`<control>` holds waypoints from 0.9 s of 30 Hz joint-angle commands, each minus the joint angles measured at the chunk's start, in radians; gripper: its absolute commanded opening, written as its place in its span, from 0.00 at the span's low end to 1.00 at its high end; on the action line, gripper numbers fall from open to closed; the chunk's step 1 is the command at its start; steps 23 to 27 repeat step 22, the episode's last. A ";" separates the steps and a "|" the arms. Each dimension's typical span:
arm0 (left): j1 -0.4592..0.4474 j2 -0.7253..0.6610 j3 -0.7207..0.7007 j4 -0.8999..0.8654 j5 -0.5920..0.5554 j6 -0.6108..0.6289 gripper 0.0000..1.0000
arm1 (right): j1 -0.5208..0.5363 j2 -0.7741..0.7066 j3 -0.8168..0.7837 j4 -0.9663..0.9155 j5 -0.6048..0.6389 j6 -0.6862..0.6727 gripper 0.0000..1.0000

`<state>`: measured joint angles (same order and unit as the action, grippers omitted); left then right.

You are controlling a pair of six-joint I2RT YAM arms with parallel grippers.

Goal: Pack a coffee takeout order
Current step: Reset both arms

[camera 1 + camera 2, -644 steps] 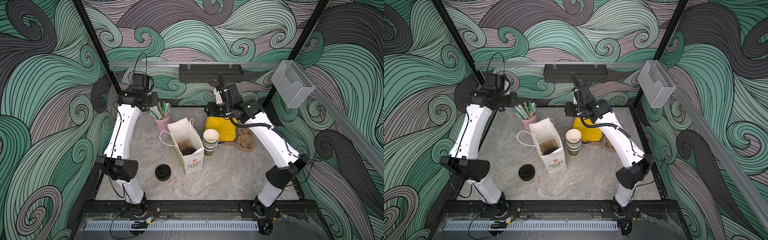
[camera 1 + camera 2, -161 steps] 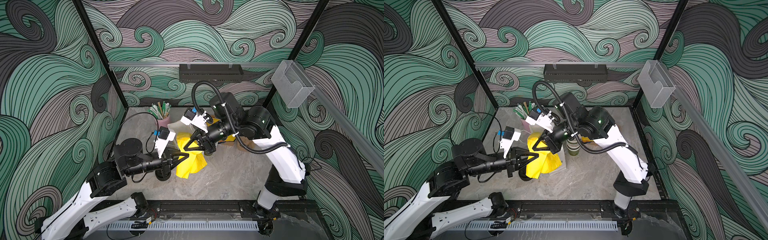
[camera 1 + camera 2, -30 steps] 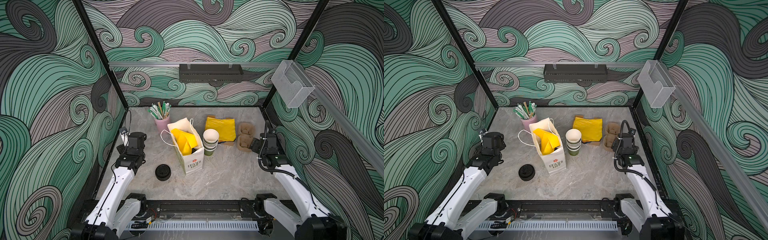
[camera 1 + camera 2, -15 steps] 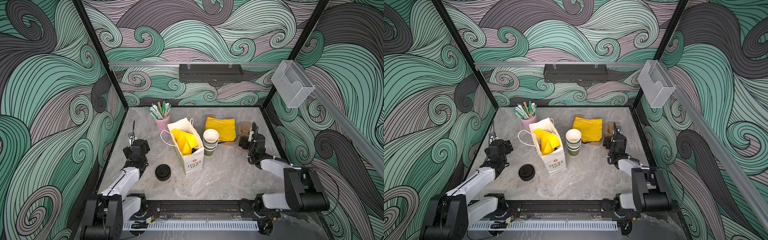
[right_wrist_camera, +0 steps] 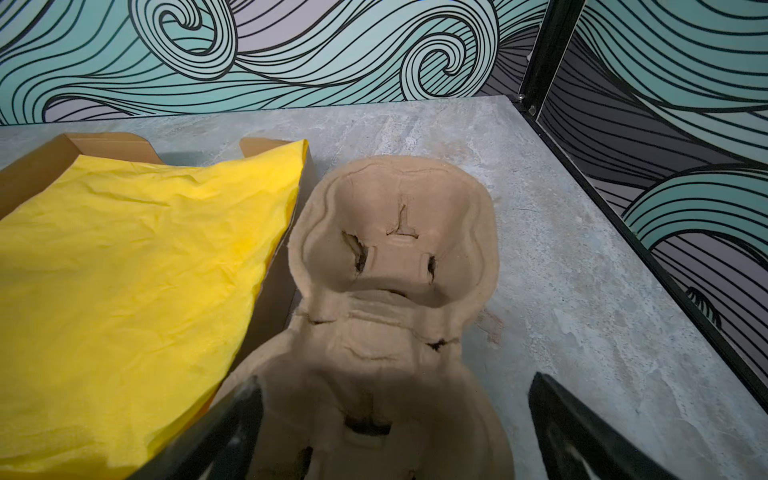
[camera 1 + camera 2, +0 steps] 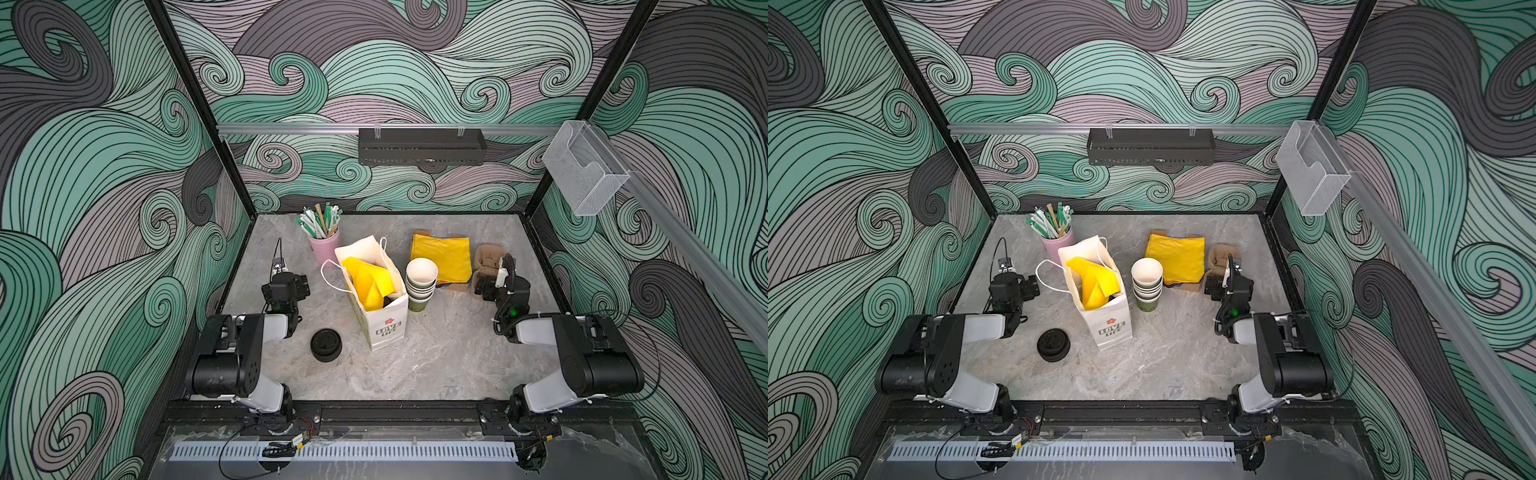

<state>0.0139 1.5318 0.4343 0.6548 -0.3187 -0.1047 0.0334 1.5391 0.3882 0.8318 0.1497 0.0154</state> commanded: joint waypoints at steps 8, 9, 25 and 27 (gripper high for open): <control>0.009 -0.009 0.026 0.035 0.029 0.006 0.99 | 0.005 -0.006 0.005 0.029 -0.002 -0.028 0.99; 0.009 -0.010 0.027 0.027 0.030 0.005 0.99 | 0.005 -0.006 0.009 0.023 -0.002 -0.026 0.99; 0.006 -0.013 0.023 0.030 0.026 0.007 0.99 | 0.000 -0.006 0.009 0.023 -0.012 -0.026 0.99; 0.006 -0.013 0.023 0.030 0.026 0.007 0.99 | 0.000 -0.006 0.009 0.023 -0.012 -0.026 0.99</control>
